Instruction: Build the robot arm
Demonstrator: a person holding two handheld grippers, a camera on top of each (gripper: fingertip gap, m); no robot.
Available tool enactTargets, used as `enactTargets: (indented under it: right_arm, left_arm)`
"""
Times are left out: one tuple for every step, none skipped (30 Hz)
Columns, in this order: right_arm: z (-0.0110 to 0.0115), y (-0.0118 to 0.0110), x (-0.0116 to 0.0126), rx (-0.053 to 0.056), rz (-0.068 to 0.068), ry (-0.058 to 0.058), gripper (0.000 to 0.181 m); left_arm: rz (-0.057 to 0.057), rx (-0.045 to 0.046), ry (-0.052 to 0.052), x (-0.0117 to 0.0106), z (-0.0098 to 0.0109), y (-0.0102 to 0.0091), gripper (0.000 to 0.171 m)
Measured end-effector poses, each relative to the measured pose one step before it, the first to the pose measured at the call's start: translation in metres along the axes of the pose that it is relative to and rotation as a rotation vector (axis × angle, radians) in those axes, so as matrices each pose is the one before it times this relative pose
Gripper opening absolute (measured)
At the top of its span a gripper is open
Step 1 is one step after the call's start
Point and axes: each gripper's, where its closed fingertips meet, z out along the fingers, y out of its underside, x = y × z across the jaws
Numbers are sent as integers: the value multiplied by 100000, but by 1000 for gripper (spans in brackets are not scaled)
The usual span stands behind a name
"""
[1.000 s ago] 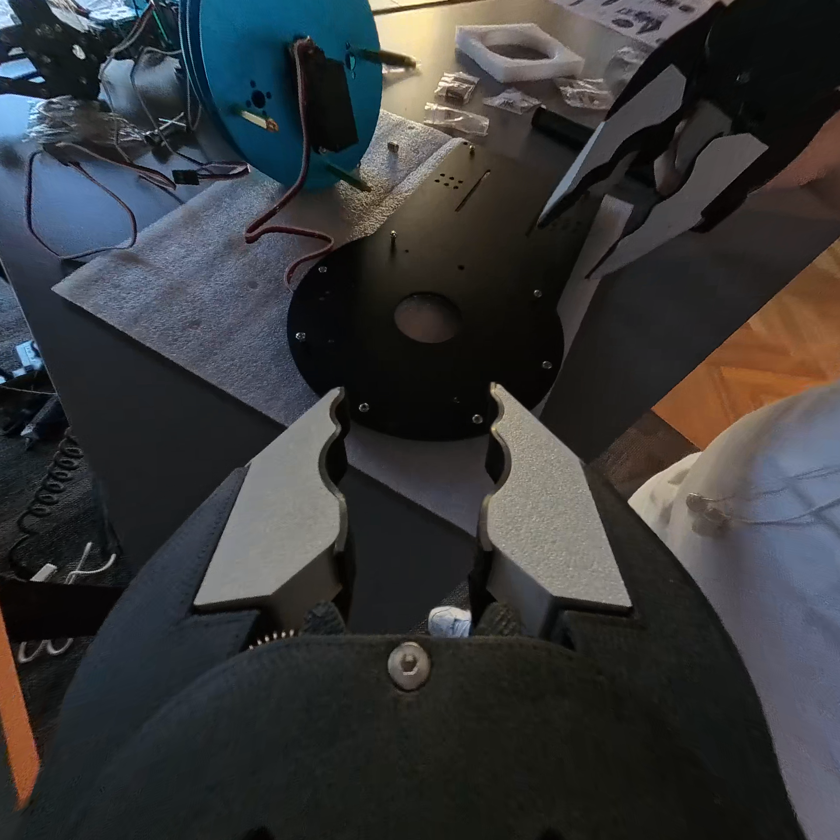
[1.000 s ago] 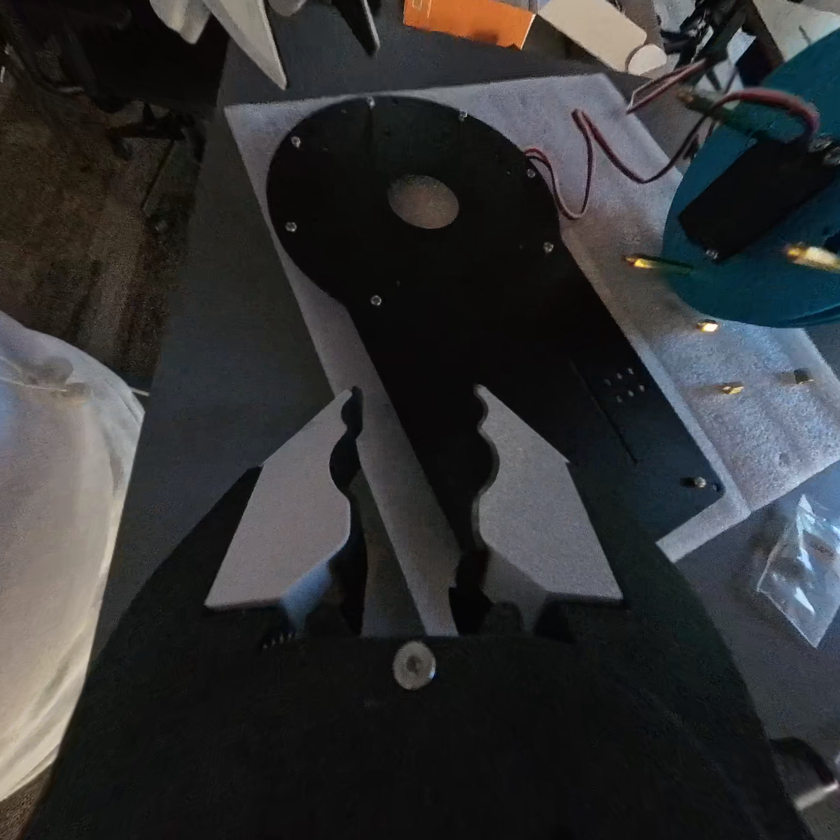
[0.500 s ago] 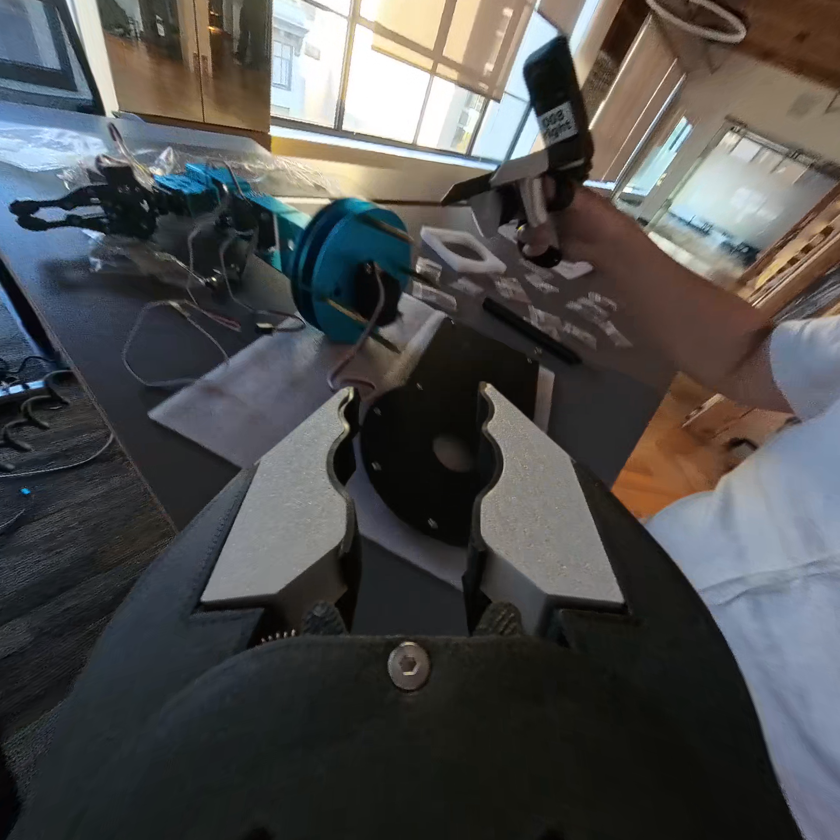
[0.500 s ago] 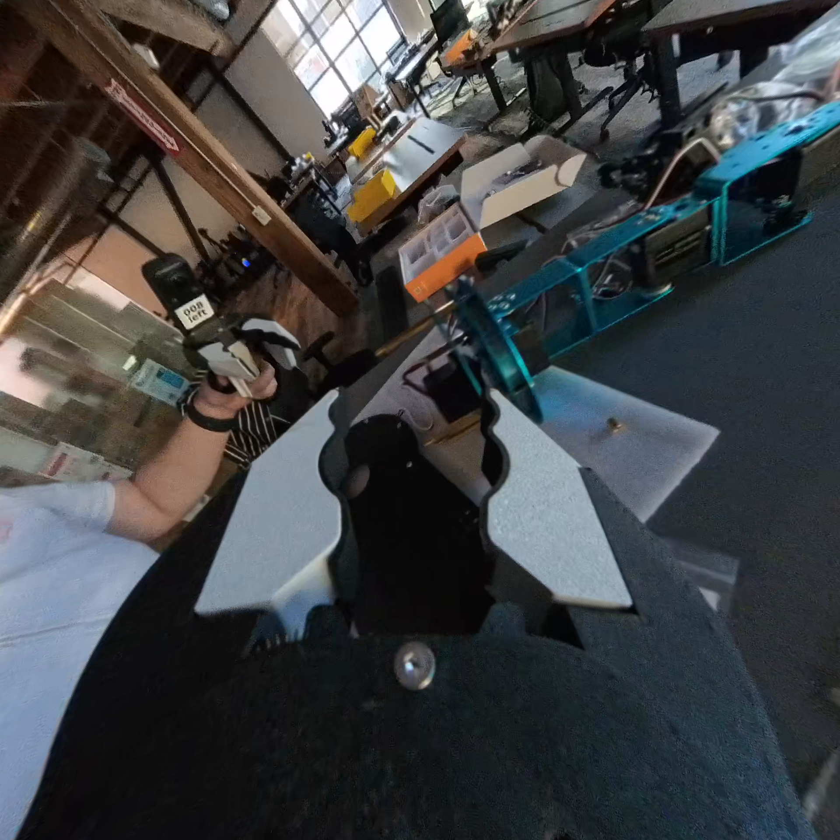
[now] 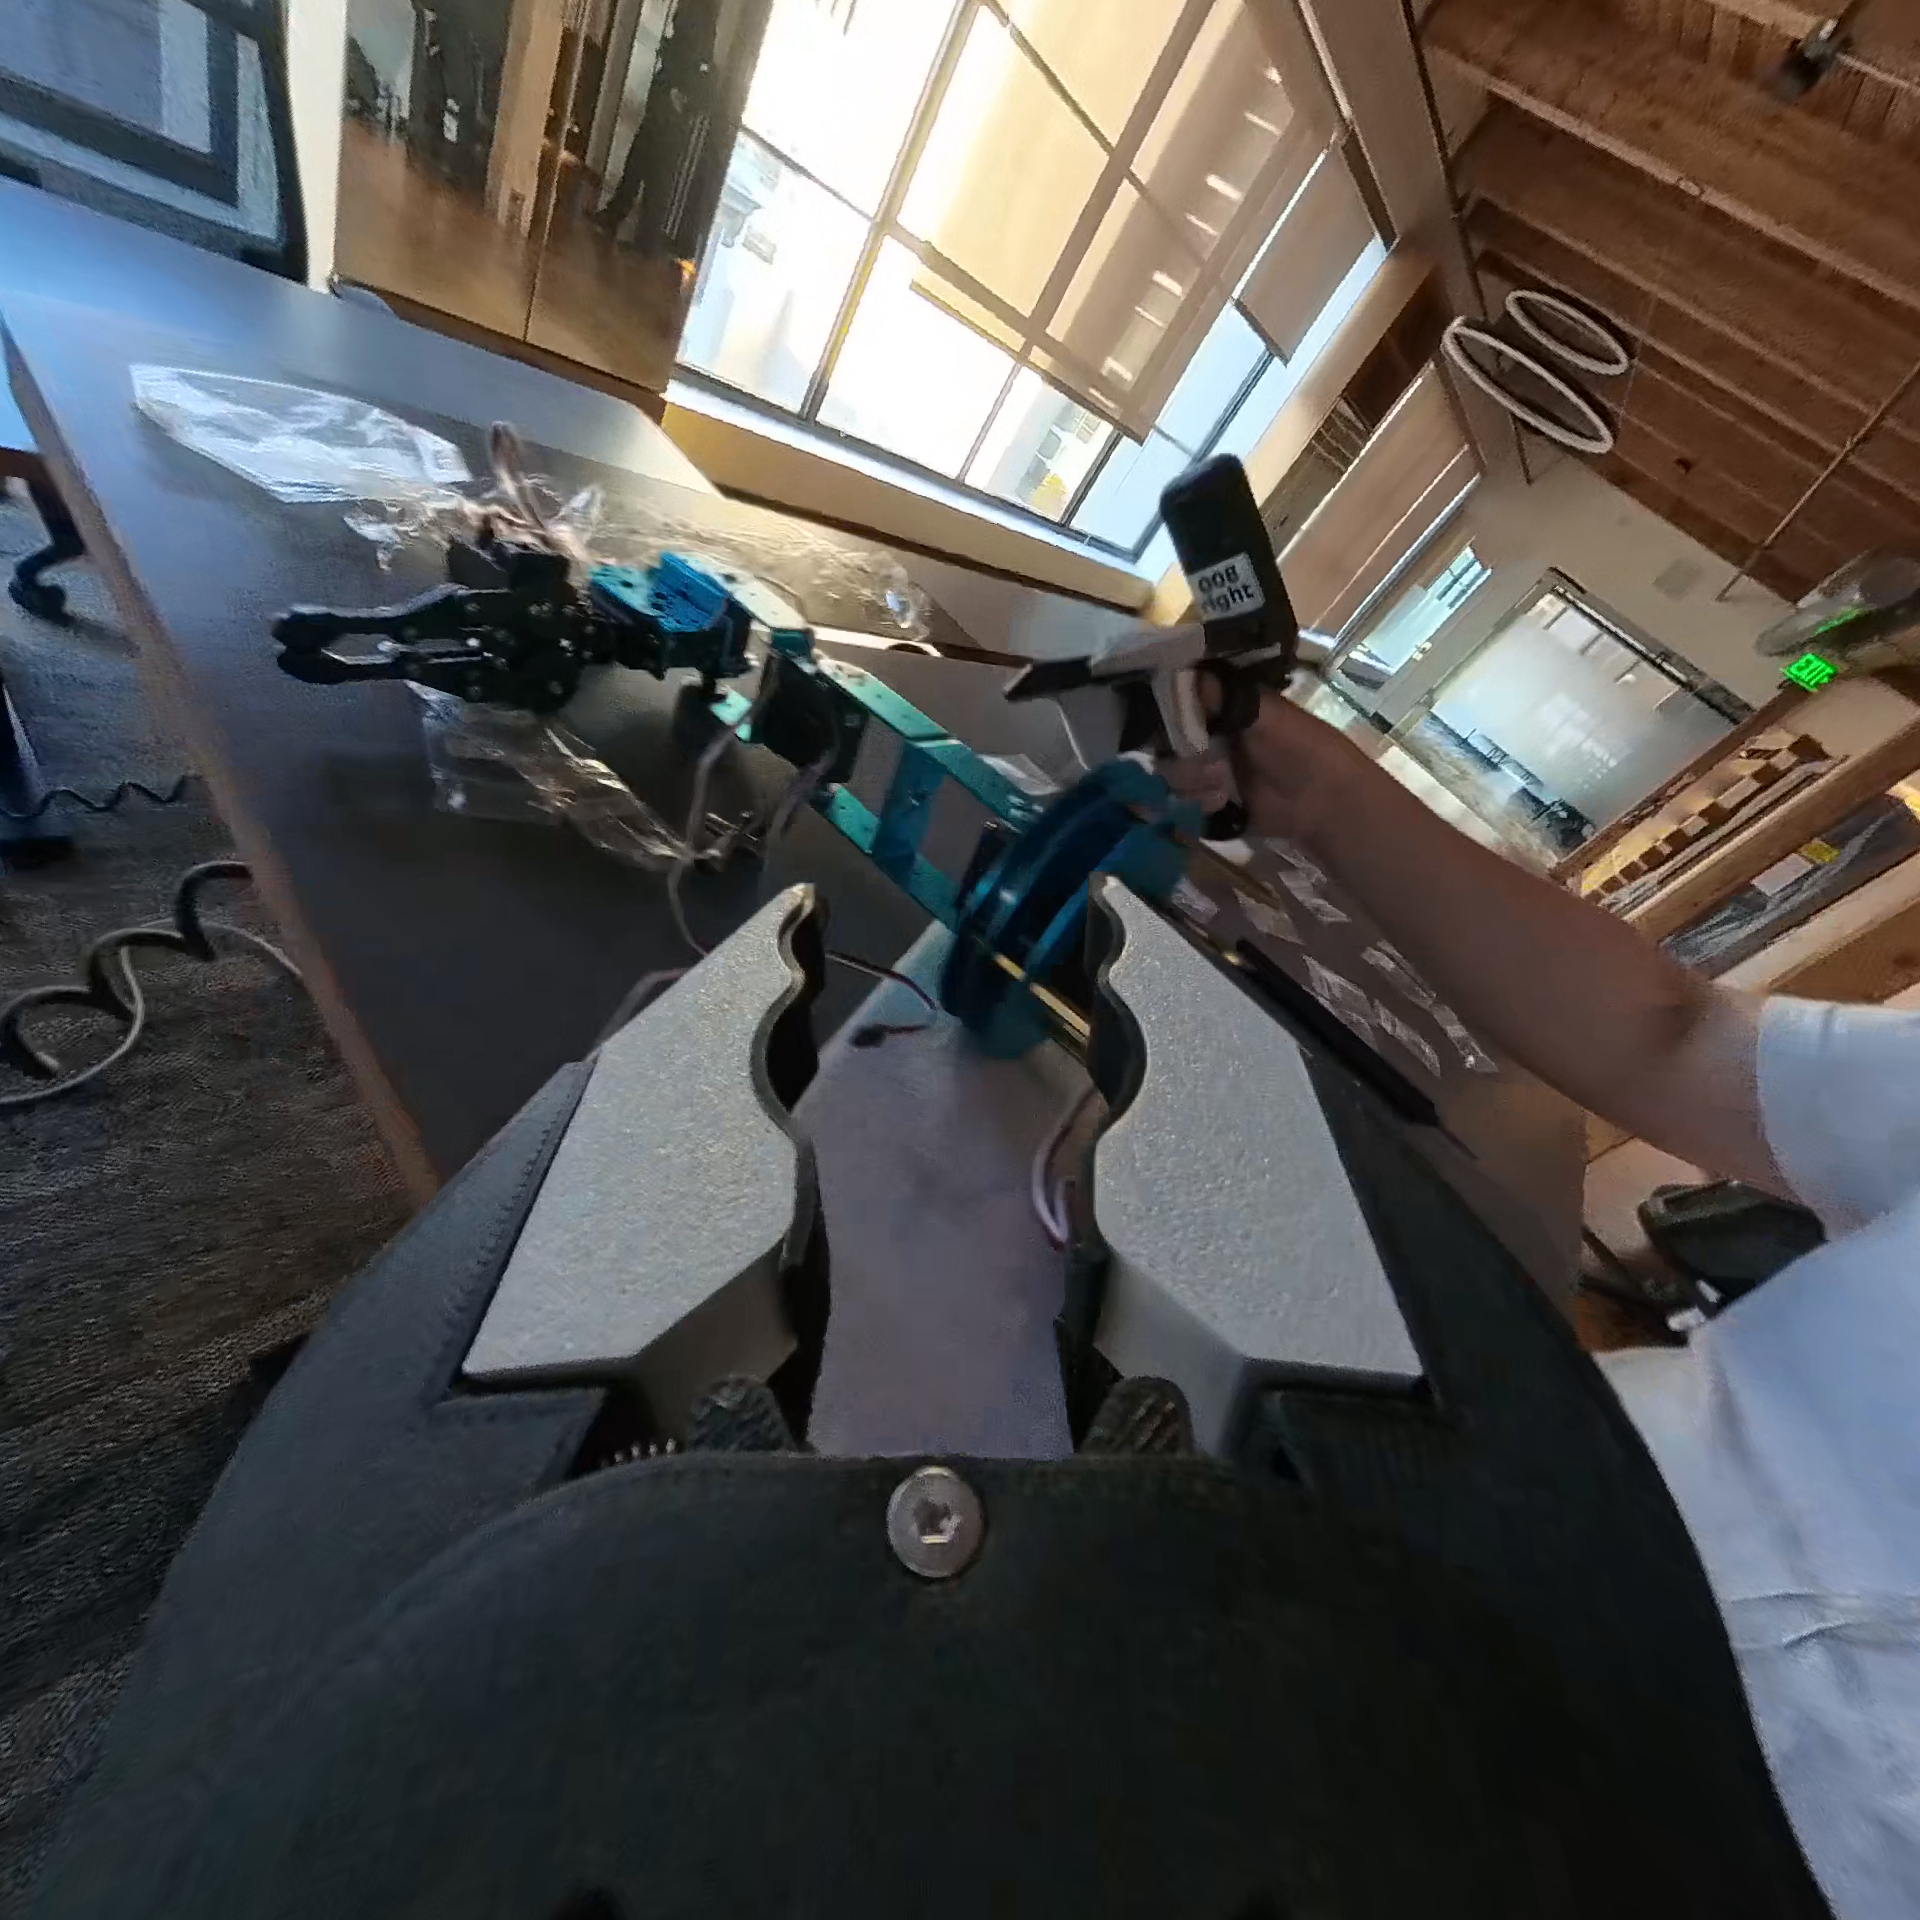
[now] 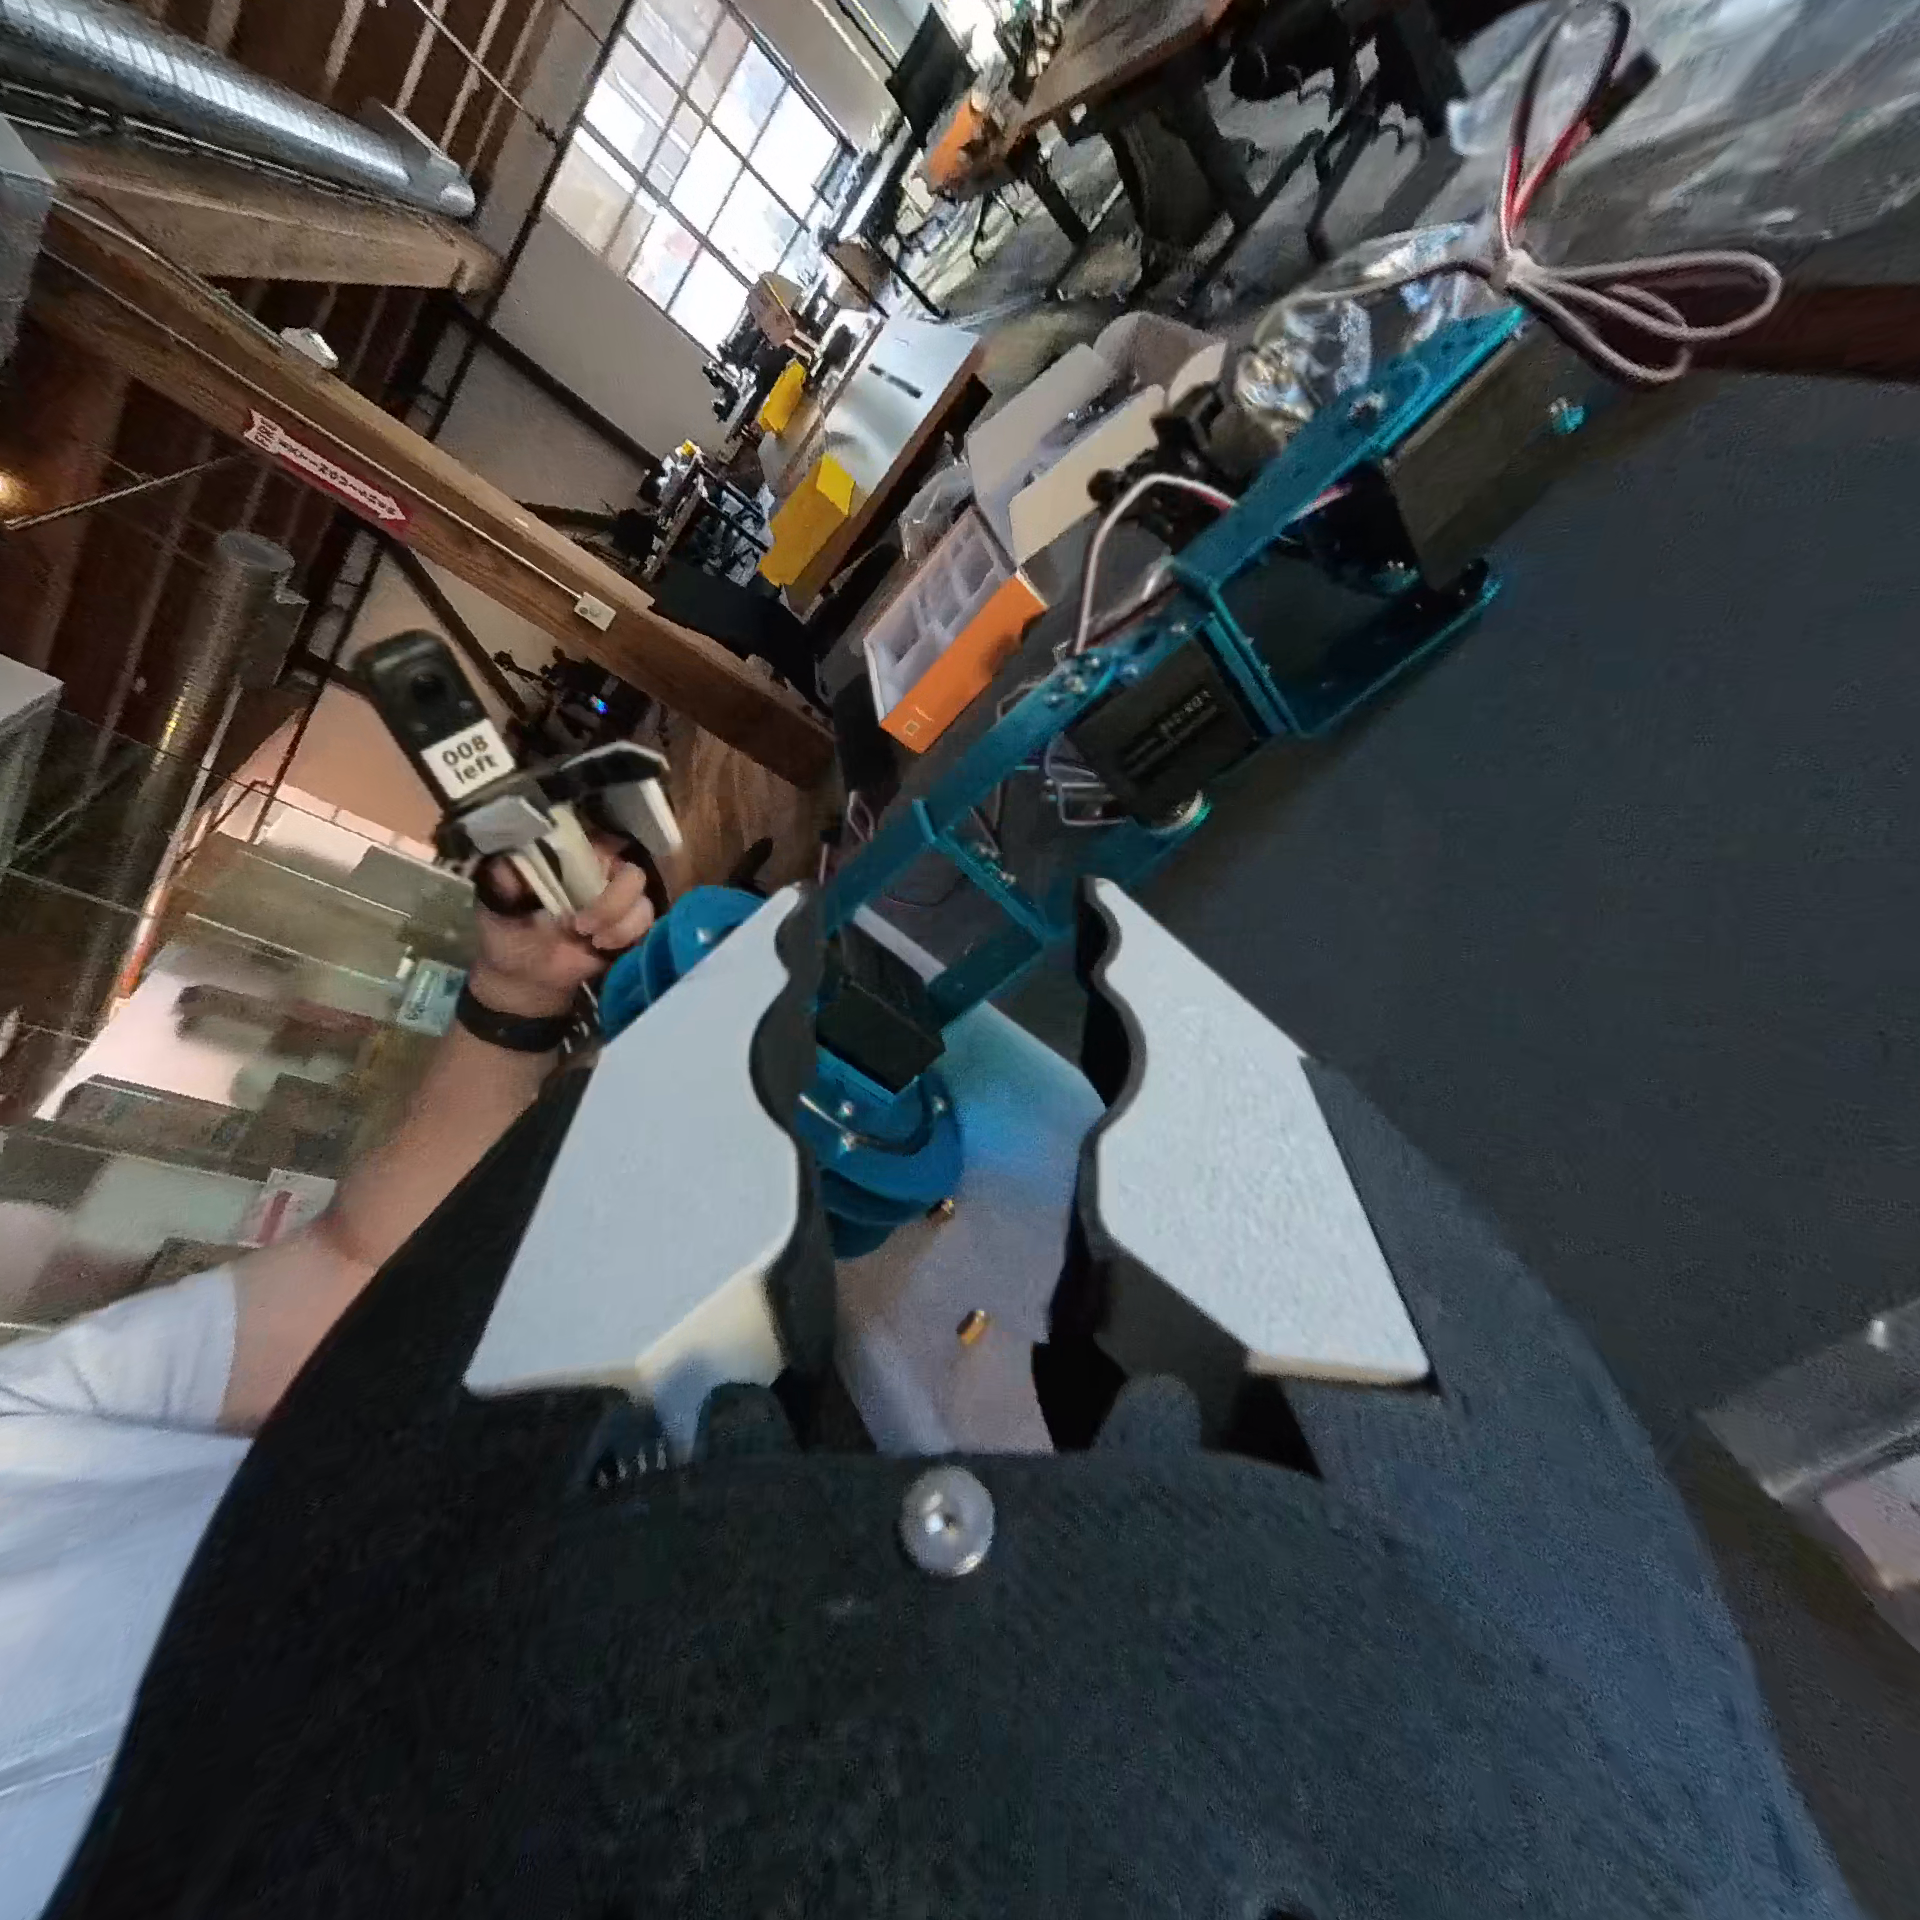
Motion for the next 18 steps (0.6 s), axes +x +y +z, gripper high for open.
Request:
enactTargets:
  right_arm:
    - [377,113,596,-1165,3786,-427,50]
    - [458,26,386,-668,4921,-1267,55]
    - [502,-63,138,121,5245,-2421,58]
    - [480,-41,164,261,5283,-1761,60]
    - [467,56,233,-193,4500,-962,62]
    - [370,46,323,-247,2980,63,64]
    - [232,-82,350,594,1929,710,65]
    - [129,-187,266,1279,1901,490,65]
    - [122,-144,299,727,1782,634,65]
    - [167,-36,319,-56,1187,659,66]
    - [231,58,358,-560,1500,638,67]
    - [320,125,437,-755,2592,895,70]
    - [416,110,283,-584,2628,-36,73]
    - [459,87,199,-605,2229,-331,75]
    - [483,16,374,-439,1858,890,77]
    - [455,-165,270,424,960,535,79]
    - [432,-280,77,761,792,-508,80]
    - [392,-315,113,565,997,-391,81]
  left_arm:
    - [-965,-1392,-953,-1198,535,-560,49]
    - [-964,-1803,-1393,-1328,623,-683,51]
    - [-1359,-1306,-252,-1087,725,-852,51]
    - [-1746,-984,1301,-710,851,-922,51]
    - [-1430,-1335,2089,-407,971,-846,51]
    - [-375,-2052,1531,-317,1071,-648,52]
    - [323,-2390,675,-316,1160,-455,52]
    - [130,-1838,800,-217,1206,-377,53]
    - [-410,-1254,1526,-69,1212,-327,53]
    - [-836,-1308,2036,-24,1208,-231,53]
    - [-1252,-2080,1861,-83,1201,-77,54]
    - [-1543,-2871,1738,-133,1205,68,56]
    - [-1832,-2913,1847,-87,1168,65,57]
    - [-2258,-2544,1815,-31,1119,49,58]
    - [-2404,-2328,2078,74,1040,52,58]
    - [-2035,-2556,1970,100,897,109,59]
    - [-1070,-2635,620,-136,736,119,60]
    - [44,-1977,-1061,-426,558,22,61]
